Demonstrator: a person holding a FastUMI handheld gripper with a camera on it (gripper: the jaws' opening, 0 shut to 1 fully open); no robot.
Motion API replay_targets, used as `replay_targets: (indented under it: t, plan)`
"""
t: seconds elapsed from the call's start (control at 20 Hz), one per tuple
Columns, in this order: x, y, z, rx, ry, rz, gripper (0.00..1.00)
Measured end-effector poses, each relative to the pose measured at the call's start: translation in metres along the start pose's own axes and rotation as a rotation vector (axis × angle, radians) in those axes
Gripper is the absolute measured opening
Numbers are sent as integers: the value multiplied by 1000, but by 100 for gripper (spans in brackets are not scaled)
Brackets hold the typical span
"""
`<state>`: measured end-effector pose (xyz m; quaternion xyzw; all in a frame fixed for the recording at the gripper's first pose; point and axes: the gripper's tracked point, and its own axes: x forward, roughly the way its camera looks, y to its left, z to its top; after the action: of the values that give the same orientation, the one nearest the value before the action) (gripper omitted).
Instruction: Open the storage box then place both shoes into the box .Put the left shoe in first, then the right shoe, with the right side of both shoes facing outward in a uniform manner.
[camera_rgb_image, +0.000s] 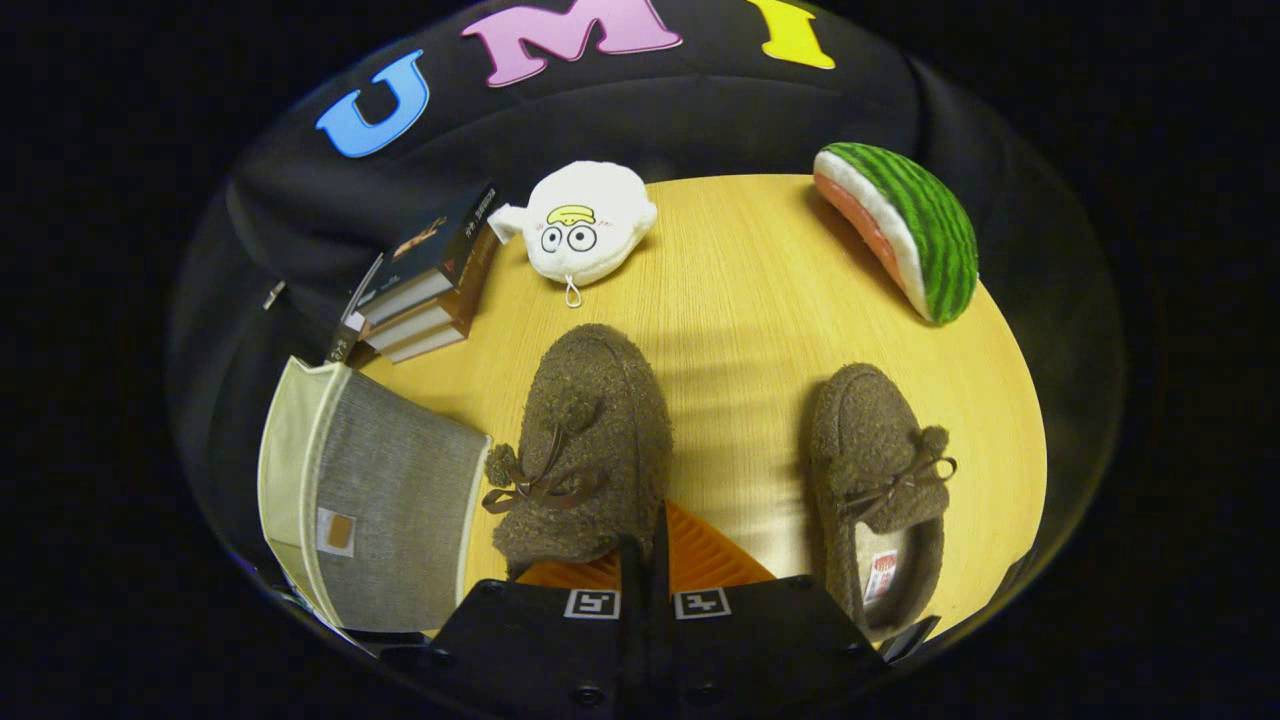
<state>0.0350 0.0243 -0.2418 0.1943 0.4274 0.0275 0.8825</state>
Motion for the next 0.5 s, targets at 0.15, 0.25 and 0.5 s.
replay_targets:
  t: [0.15,0.25,0.5]
  plan:
    - [-34,17,1,62,-46,33,5]
    - [-56,33,1,68,-80,65,5]
    - [-105,80,12,111,-158,153,5]
